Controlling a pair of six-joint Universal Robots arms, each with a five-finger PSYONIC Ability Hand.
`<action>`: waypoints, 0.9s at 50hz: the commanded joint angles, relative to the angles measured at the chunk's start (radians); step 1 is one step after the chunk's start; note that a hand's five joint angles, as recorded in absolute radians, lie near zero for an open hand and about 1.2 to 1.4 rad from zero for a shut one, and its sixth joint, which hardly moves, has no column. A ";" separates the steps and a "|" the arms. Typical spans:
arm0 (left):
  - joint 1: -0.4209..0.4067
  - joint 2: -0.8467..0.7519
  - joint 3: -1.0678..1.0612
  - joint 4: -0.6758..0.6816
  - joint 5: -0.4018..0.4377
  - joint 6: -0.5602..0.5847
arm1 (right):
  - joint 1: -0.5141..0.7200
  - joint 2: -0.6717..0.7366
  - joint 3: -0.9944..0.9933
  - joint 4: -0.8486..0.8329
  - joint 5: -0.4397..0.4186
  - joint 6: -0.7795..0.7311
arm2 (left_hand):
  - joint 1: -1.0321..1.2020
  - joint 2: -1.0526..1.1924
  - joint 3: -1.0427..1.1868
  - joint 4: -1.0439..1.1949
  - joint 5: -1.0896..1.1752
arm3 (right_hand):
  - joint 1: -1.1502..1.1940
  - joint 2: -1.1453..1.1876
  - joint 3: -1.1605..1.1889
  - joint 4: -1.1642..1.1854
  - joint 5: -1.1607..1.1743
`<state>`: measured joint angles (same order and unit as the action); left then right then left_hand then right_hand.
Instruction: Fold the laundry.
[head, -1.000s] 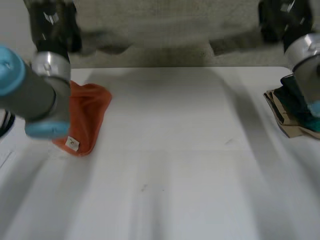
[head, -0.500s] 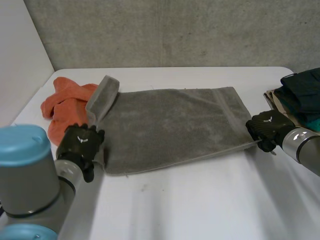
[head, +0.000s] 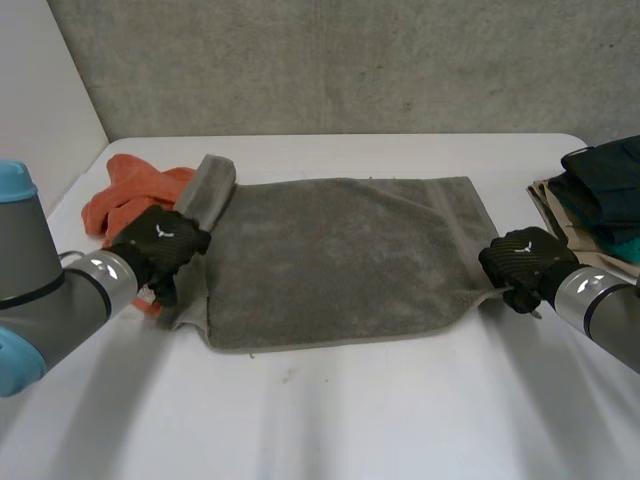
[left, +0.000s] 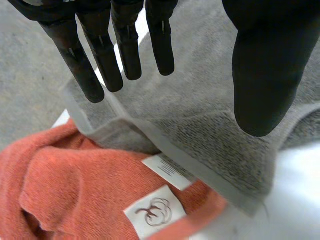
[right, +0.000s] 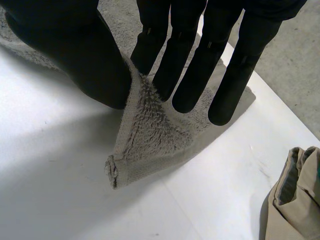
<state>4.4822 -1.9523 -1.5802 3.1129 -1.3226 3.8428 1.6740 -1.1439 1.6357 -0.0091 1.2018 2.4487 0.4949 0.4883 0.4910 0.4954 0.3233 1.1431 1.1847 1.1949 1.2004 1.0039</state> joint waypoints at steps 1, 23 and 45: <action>-0.006 0.010 -0.073 0.067 -0.023 -0.086 | 0.003 0.012 0.003 -0.008 0.001 -0.005 | 0.168 0.174 0.172 0.167 0.165 | 0.253 0.212 0.201 0.196 0.218; -0.006 -0.102 -0.112 0.234 -0.026 -0.115 | 0.001 0.015 0.018 -0.006 0.005 -0.005 | 0.901 0.907 0.905 0.900 0.898 | 0.253 0.212 0.201 0.196 0.218; 0.045 0.494 -0.511 -0.257 -0.127 0.139 | -0.217 -0.298 0.139 0.703 -0.025 -0.634 | 0.901 0.908 0.905 0.901 0.898 | 0.253 0.212 0.201 0.196 0.218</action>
<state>4.5365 -1.5020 -2.0553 3.0240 -1.4535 3.9073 1.4642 -1.4300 1.7253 0.6086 1.1957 1.9497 1.1667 1.1956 1.1889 1.1992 1.0053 1.1431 1.1848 1.1949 1.2004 1.0234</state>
